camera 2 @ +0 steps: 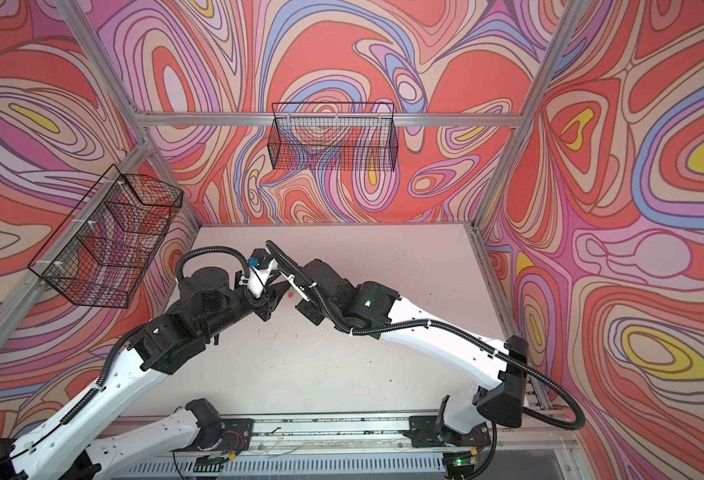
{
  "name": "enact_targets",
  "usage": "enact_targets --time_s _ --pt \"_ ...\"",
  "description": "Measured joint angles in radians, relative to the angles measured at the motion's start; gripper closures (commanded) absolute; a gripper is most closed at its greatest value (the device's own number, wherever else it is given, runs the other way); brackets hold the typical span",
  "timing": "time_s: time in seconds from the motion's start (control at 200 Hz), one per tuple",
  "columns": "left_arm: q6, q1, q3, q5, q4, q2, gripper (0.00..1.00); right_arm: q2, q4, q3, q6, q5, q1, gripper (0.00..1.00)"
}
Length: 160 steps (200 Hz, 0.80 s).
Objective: Put the keys on the keyring
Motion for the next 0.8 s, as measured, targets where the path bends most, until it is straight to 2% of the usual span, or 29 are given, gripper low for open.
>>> enact_targets --time_s 0.23,0.601,0.801 --pt "0.000 -0.002 0.000 -0.045 -0.010 0.005 0.66 0.000 0.001 0.004 0.000 -0.004 0.000 1.00" --pt "-0.042 -0.006 0.000 -0.048 -0.008 0.003 0.73 0.000 0.006 0.004 0.004 -0.006 0.000 1.00" --pt "-0.066 -0.006 0.000 -0.044 -0.002 0.003 0.73 0.000 0.016 0.004 0.004 -0.012 0.000 1.00"
